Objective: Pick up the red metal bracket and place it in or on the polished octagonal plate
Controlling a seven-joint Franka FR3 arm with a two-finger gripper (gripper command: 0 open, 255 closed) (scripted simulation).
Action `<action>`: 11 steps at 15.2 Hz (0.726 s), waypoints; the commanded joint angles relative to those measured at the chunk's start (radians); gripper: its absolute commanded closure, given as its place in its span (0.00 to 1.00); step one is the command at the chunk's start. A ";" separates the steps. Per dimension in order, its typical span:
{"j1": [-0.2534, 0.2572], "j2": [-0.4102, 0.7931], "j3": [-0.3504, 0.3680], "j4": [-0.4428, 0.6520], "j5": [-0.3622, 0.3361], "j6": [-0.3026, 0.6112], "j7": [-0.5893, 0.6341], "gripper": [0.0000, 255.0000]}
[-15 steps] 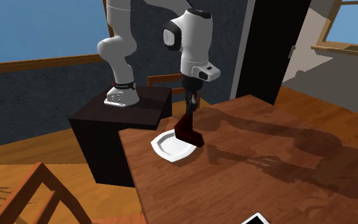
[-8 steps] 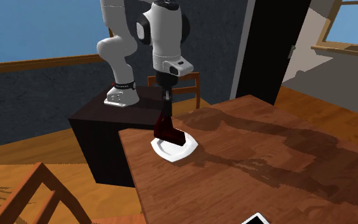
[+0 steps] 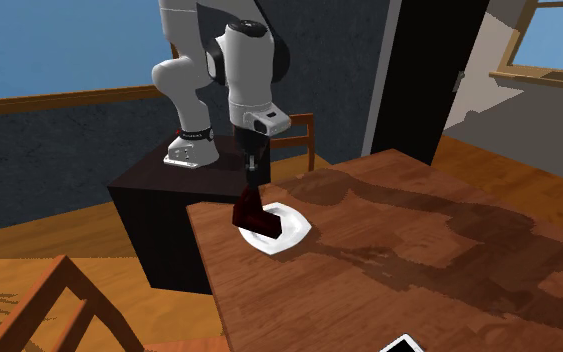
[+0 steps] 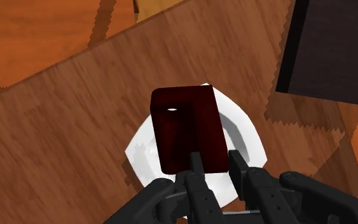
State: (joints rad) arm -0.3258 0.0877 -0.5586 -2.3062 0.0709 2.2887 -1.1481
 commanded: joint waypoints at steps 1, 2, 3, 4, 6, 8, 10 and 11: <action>-0.003 0.022 0.002 -0.003 0.017 0.022 -0.013 1.00; -0.004 0.033 0.004 -0.006 0.026 0.035 -0.020 1.00; -0.005 0.045 0.006 -0.009 0.035 0.047 -0.026 1.00; -0.007 0.057 0.008 -0.012 0.045 0.059 -0.033 1.00; -0.010 0.081 0.013 -0.016 0.066 0.084 -0.048 1.00; -0.015 0.106 0.020 -0.020 0.087 0.108 -0.063 1.00; -0.020 0.131 0.027 -0.022 0.109 0.131 -0.078 1.00; -0.023 0.144 0.032 -0.023 0.120 0.143 -0.086 1.00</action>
State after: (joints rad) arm -0.3477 0.2126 -0.5355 -2.3305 0.1760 2.4122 -1.2246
